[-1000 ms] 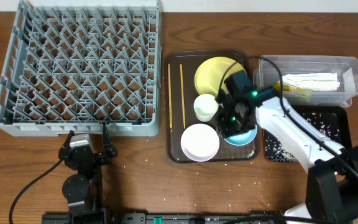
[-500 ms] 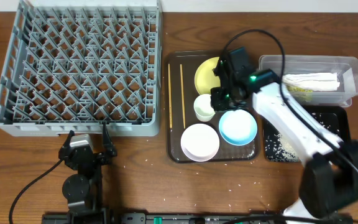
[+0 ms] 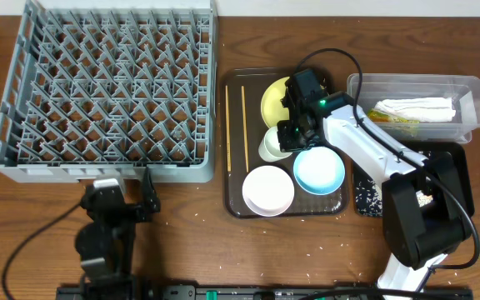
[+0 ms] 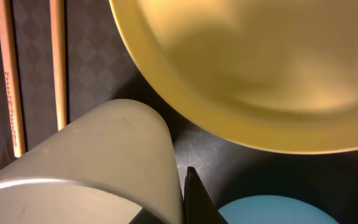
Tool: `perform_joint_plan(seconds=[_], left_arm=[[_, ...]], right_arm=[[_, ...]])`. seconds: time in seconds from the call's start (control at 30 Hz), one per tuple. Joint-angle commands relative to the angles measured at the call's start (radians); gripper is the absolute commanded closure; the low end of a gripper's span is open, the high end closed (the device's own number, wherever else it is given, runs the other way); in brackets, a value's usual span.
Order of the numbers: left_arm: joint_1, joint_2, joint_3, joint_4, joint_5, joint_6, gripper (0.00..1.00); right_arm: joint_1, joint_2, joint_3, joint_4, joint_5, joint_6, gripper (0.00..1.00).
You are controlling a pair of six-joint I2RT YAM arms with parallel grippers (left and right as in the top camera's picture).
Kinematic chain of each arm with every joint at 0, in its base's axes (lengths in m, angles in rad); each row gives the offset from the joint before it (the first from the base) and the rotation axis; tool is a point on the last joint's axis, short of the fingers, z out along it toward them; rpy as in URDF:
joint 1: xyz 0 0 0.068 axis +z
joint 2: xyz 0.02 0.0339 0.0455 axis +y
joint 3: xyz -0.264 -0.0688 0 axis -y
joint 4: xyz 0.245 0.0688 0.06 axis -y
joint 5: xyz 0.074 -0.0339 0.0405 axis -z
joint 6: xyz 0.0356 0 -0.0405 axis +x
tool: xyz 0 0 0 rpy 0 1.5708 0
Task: Sort waste into correct bins and load items into the dishwasher
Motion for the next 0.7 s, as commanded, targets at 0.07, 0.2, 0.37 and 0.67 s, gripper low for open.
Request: perform_joint_plan(seconds=[0.07,0.2,0.37,0.67], left_arm=[[0.006,0.253,0.265,-0.055,0.148,-0.102,0.12],[0.006,0.478,0.412,-0.091,0.3,-0.197,0.12],[0.006,0.777,0.546,-0.037,0.68,-0.293,0.12],[-0.021,1.171,0.561,0.402,1.072,-1.055,0.12]], right_arm=[[-0.008,-0.028,0.05,-0.025,-0.075,-0.001,0.99],[-0.036,-0.089,0.081,-0.025,-0.15,-0.008,0.99],[-0.089,-0.166,0.093,0.039,-0.256,-0.007,0.99],[-0.204,-0.148,0.09,0.245,-0.618,0.005,0.99]])
